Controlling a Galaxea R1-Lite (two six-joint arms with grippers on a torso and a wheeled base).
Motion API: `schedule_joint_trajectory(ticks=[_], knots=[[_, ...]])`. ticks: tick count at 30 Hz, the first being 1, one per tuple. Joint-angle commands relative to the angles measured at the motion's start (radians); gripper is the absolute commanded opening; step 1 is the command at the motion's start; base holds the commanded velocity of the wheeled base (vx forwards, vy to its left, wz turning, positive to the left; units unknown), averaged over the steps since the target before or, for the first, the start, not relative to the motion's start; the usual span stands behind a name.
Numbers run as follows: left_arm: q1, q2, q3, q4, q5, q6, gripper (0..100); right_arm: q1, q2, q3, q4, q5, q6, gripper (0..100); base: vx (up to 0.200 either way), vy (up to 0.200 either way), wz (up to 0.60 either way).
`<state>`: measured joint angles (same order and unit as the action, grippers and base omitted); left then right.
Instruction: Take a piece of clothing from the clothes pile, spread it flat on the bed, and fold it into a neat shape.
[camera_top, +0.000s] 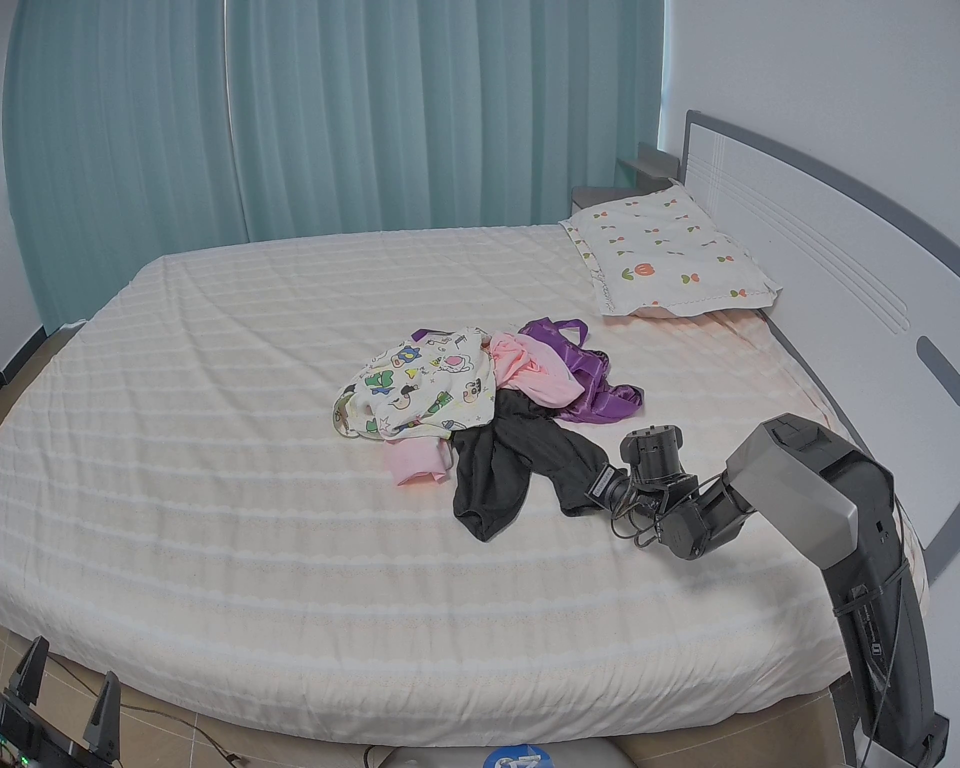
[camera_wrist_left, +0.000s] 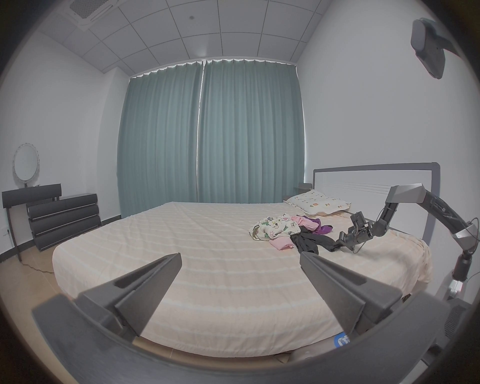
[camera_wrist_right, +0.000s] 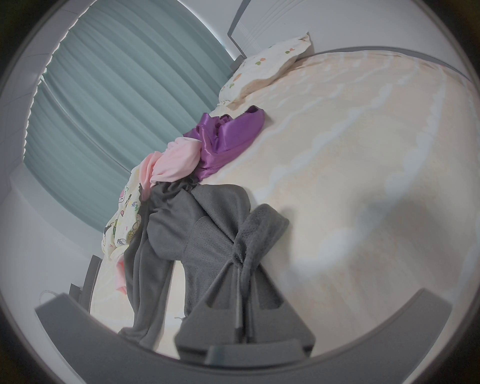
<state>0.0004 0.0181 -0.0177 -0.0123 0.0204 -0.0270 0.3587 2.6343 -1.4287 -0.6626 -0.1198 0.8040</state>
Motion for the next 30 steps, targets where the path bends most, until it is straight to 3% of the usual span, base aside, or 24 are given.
schedule_joint_trajectory(ticks=[1,2,3,5,9,14,18,23,24,27,30], knots=[[-0.003,0.115,-0.286,-0.063,0.003,-0.152,100,0.000,-0.131,0.168,-0.097,0.011,0.030,0,0.000,0.000,0.00],[-0.003,0.128,-0.295,-0.063,0.003,-0.160,100,0.000,-0.132,0.174,-0.101,0.011,0.032,0,0.000,0.000,0.00],[0.000,0.255,-0.363,-0.037,-0.008,-0.197,100,0.000,-0.163,0.234,-0.147,0.023,0.032,0,0.000,0.000,0.00],[-0.011,0.350,-0.381,-0.024,-0.017,-0.175,100,0.008,-0.200,0.317,-0.189,0.029,0.037,0,0.000,0.000,0.00],[-0.071,0.559,-0.317,-0.031,-0.096,-0.168,100,0.032,-0.244,0.439,-0.287,0.029,0.087,0,0.000,0.000,0.00],[-0.165,0.839,-0.323,-0.083,-0.112,-0.202,100,0.036,-0.286,0.539,-0.351,0.028,0.096,0,0.000,0.000,0.00],[-0.324,1.197,-0.324,-0.325,-0.102,-0.346,100,0.036,-0.323,0.640,-0.424,0.025,0.133,0,0.000,0.000,0.00],[-0.416,1.542,-0.412,-0.523,-0.065,-0.496,100,0.036,-0.321,0.720,-0.517,0.026,0.138,0,0.000,0.000,0.00],[-0.444,1.659,-0.466,-0.571,-0.034,-0.565,100,0.036,-0.319,0.742,-0.548,0.026,0.139,0,0.000,0.000,0.00],[-0.474,1.824,-0.567,-0.581,-0.013,-0.637,100,0.037,-0.318,0.761,-0.568,0.028,0.139,0,0.000,0.000,0.00],[-0.484,1.933,-0.653,-0.580,-0.019,-0.653,100,0.045,-0.319,0.765,-0.568,0.028,0.139,0,0.000,0.000,0.00]])
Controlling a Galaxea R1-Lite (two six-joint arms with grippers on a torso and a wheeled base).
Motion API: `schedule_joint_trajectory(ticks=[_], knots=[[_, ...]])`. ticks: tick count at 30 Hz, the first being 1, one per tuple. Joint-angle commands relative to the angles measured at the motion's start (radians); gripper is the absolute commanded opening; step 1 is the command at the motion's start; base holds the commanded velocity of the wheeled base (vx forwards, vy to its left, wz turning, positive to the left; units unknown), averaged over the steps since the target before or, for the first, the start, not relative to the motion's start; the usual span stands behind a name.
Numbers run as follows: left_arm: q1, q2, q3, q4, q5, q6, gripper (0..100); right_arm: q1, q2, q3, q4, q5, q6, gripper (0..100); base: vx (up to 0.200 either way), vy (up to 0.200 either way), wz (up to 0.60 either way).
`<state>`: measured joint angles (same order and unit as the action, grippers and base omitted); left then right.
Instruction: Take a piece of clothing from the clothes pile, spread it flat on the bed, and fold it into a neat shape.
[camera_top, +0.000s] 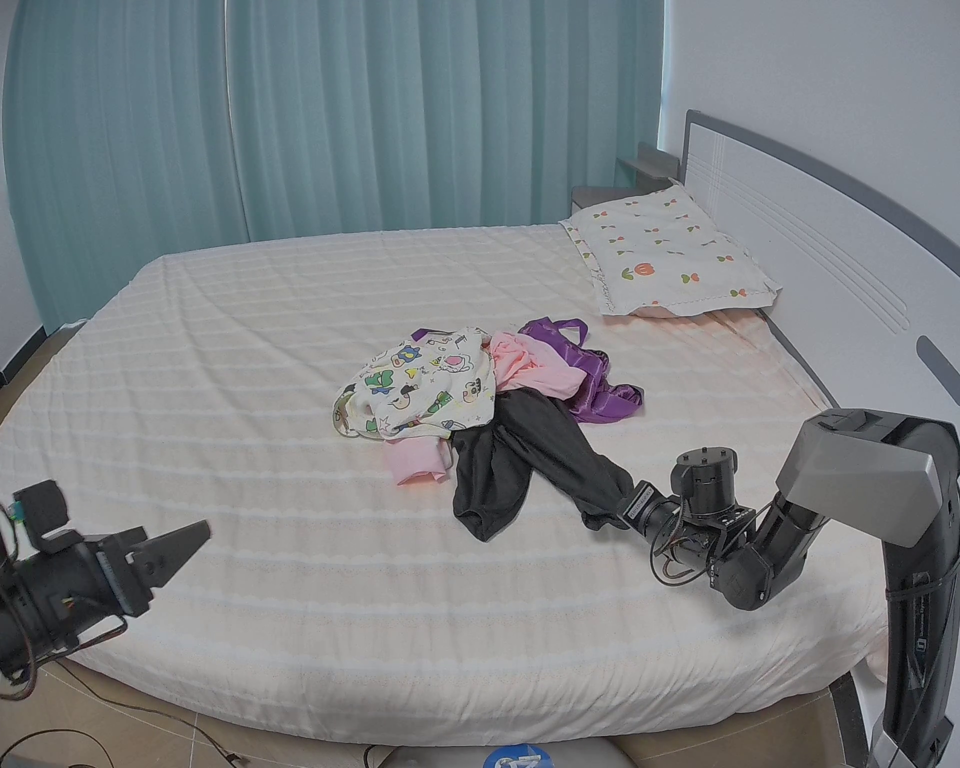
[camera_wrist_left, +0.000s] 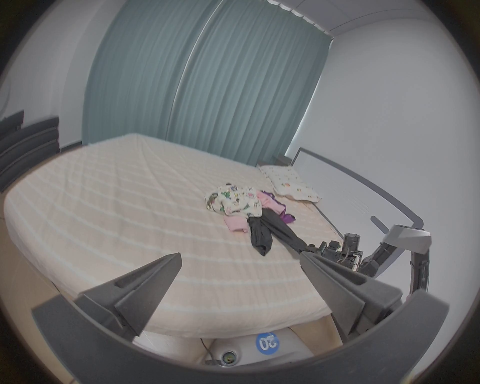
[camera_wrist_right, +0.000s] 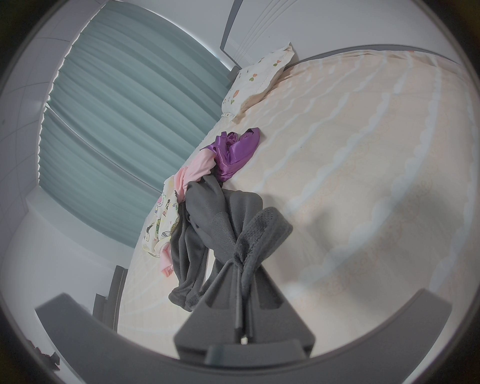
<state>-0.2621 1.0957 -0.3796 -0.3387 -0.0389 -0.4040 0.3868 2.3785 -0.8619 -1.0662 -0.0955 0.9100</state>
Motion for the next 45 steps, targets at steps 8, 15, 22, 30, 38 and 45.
schedule_joint_trajectory(ticks=[8,15,22,30,38,45], knots=[[-0.256,1.122,-0.547,-0.223,0.047,-0.314,100,0.017,-0.062,0.199,-0.166,0.003,0.035,0,0.000,0.000,0.00],[-0.276,1.264,-0.788,-0.134,0.047,-0.418,100,0.017,-0.059,0.199,-0.166,0.003,0.035,0,0.000,0.000,0.00],[-0.287,1.368,-0.955,-0.065,0.051,-0.453,100,0.017,-0.059,0.199,-0.166,0.003,0.035,0,0.000,0.000,0.00],[-0.290,1.417,-1.029,-0.059,0.083,-0.483,100,0.018,-0.059,0.199,-0.167,0.003,0.035,0,0.000,0.000,0.00],[-0.292,1.491,-1.136,-0.060,0.134,-0.496,100,0.018,-0.058,0.199,-0.167,0.003,0.035,0,0.000,0.000,0.00],[-0.292,1.507,-1.210,-0.046,0.166,-0.562,100,0.020,-0.056,0.199,-0.167,0.003,0.035,0,0.000,0.000,0.00]])
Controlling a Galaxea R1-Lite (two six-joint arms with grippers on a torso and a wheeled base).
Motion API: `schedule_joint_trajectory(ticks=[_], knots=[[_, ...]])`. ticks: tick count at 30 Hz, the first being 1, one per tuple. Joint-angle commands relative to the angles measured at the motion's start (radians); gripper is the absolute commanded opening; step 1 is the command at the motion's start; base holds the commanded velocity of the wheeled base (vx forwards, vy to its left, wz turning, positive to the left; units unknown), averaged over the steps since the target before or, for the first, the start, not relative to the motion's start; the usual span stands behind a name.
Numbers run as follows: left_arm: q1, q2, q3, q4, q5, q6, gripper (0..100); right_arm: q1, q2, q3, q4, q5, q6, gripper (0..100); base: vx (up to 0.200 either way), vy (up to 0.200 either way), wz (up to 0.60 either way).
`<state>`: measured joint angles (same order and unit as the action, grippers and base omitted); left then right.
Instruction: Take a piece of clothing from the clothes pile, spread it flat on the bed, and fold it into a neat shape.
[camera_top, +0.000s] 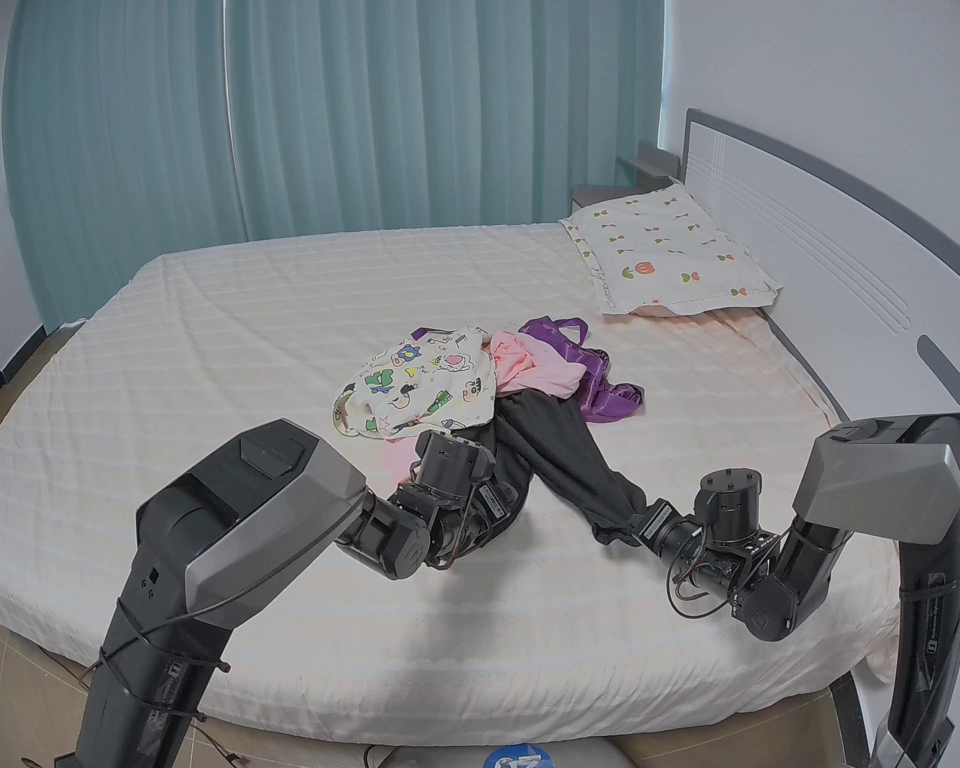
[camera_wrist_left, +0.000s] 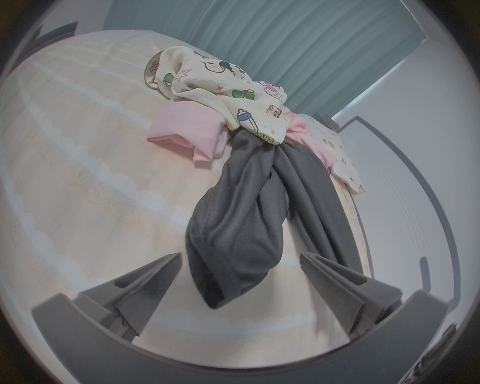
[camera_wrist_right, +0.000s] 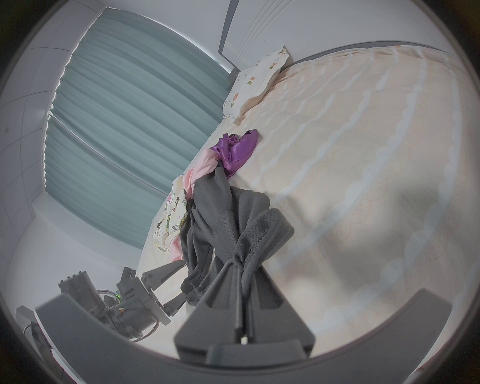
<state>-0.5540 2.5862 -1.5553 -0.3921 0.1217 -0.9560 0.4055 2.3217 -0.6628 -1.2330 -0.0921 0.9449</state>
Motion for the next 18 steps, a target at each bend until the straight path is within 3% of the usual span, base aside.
schedule_joint_trajectory(ticks=[1,2,3,10,13,18], knots=[[0.000,0.019,-0.035,0.016,0.006,-0.010,100,0.003,0.001,0.000,0.000,0.000,0.000,0,0.000,0.000,0.00],[0.002,0.019,-0.035,0.024,0.006,-0.012,100,0.001,0.001,0.000,0.000,0.000,0.000,0,0.000,0.000,0.00],[0.002,0.019,-0.037,0.033,0.006,-0.012,0,0.001,0.001,0.000,0.000,0.000,0.000,0,0.000,0.000,0.00],[0.006,-0.003,-0.023,0.160,-0.002,-0.029,0,0.003,-0.005,0.002,-0.011,0.002,0.014,0,0.000,0.000,0.00],[0.016,-0.064,0.008,0.165,-0.004,-0.076,0,0.003,-0.008,0.022,-0.074,0.002,0.031,0,0.000,0.000,0.00],[0.034,-0.284,0.221,0.121,-0.043,-0.099,0,0.027,-0.053,0.161,-0.335,0.069,0.018,0,0.000,0.000,0.00]])
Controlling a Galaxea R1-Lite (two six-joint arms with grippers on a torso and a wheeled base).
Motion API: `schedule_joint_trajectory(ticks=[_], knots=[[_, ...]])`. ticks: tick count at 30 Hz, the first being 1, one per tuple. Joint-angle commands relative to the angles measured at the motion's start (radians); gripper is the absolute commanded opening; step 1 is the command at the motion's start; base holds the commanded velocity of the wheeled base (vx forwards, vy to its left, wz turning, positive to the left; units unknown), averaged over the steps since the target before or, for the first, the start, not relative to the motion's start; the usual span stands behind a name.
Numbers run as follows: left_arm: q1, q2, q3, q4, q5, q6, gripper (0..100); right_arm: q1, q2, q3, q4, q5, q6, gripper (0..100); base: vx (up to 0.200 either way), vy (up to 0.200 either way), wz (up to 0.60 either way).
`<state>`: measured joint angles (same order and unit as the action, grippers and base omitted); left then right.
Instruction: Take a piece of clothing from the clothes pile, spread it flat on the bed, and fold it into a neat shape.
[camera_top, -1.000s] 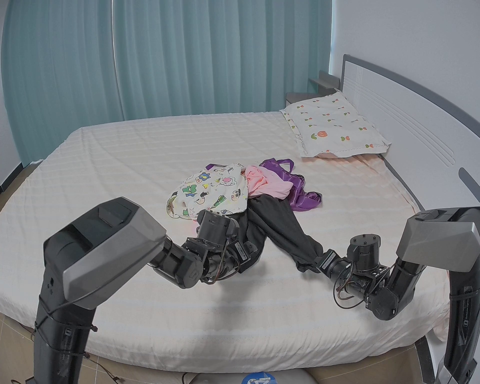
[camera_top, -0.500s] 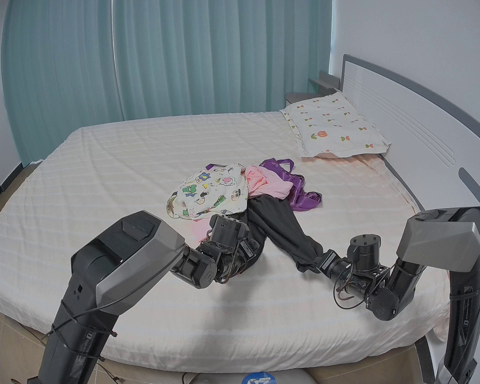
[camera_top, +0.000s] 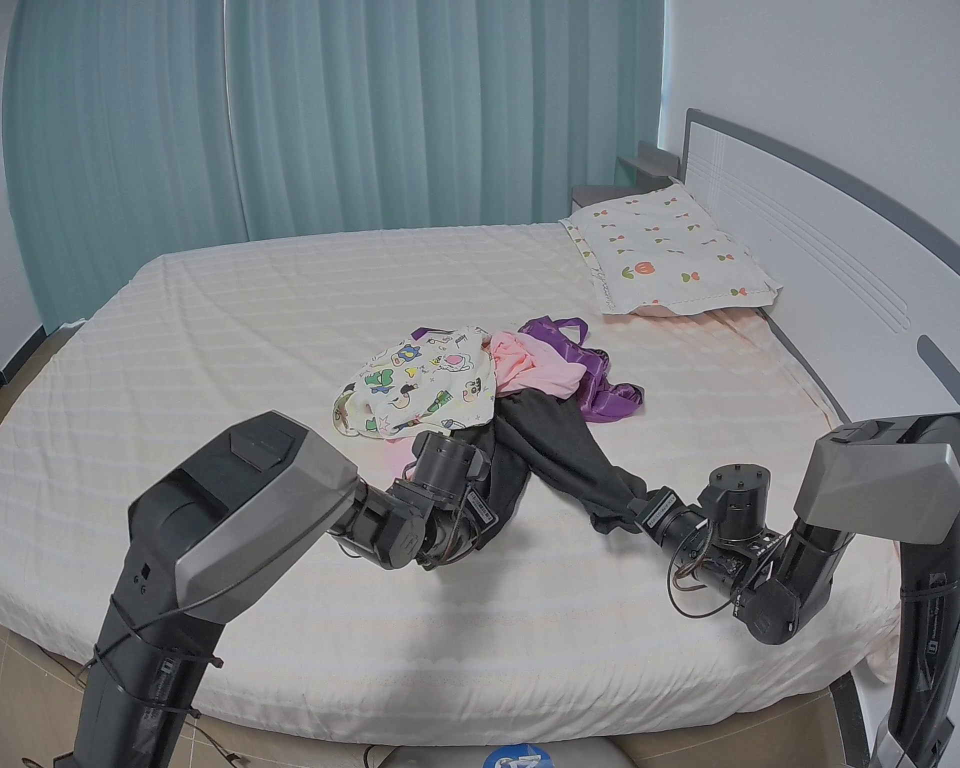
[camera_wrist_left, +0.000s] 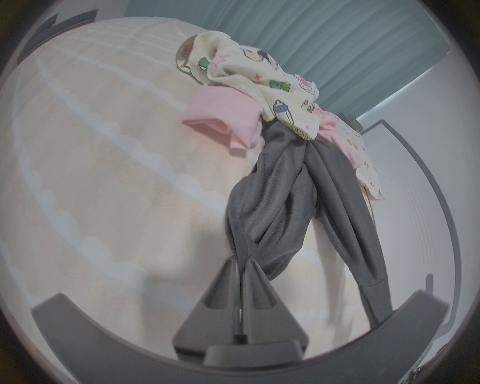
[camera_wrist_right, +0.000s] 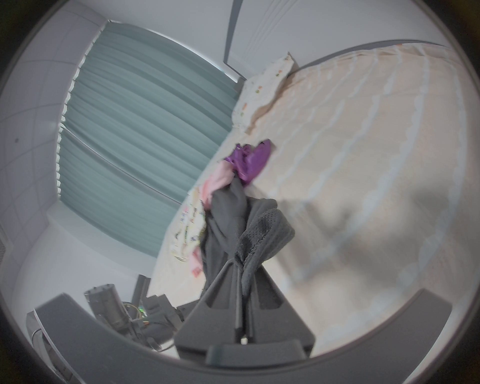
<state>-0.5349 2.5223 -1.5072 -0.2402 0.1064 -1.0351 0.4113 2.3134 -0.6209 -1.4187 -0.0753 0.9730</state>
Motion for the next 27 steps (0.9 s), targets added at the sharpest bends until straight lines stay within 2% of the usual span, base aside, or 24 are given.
schedule_joint_trajectory(ticks=[1,5,6,7,14,17,18,21,27], knots=[[0.015,-0.281,0.220,-0.051,-0.028,-0.022,0,0.021,-0.077,0.133,-0.152,0.068,-0.027,0,0.000,0.000,0.00],[0.001,-0.499,0.358,-0.103,-0.030,-0.022,0,0.027,-0.243,0.153,-0.149,0.080,-0.057,0,0.000,0.000,0.00],[0.000,-0.508,0.363,-0.103,-0.030,-0.022,0,0.027,-0.250,0.153,-0.149,0.080,-0.057,0,0.000,0.000,0.00],[-0.011,-0.606,0.395,-0.116,-0.028,-0.020,0,0.029,-0.336,0.162,-0.147,0.089,-0.071,0,0.000,0.000,0.00],[-0.014,-0.918,0.424,-0.119,-0.022,-0.010,0,0.001,-0.632,0.079,-0.046,0.147,-0.148,0,0.000,0.000,0.00],[-0.011,-0.953,0.424,-0.119,-0.022,-0.006,0,-0.011,-0.667,0.039,-0.005,0.154,-0.149,0,0.000,0.000,0.00],[-0.005,-0.991,0.423,-0.117,-0.017,0.015,0,-0.025,-0.718,-0.036,0.083,0.164,-0.149,0,0.000,0.000,0.00],[0.006,-1.018,0.426,-0.116,0.009,0.040,0,-0.026,-0.750,-0.089,0.158,0.167,-0.151,0,0.000,0.000,0.00],[0.016,-1.054,0.472,-0.116,0.029,0.036,0,-0.046,-0.749,-0.114,0.178,0.206,-0.151,0,0.000,0.000,0.00]])
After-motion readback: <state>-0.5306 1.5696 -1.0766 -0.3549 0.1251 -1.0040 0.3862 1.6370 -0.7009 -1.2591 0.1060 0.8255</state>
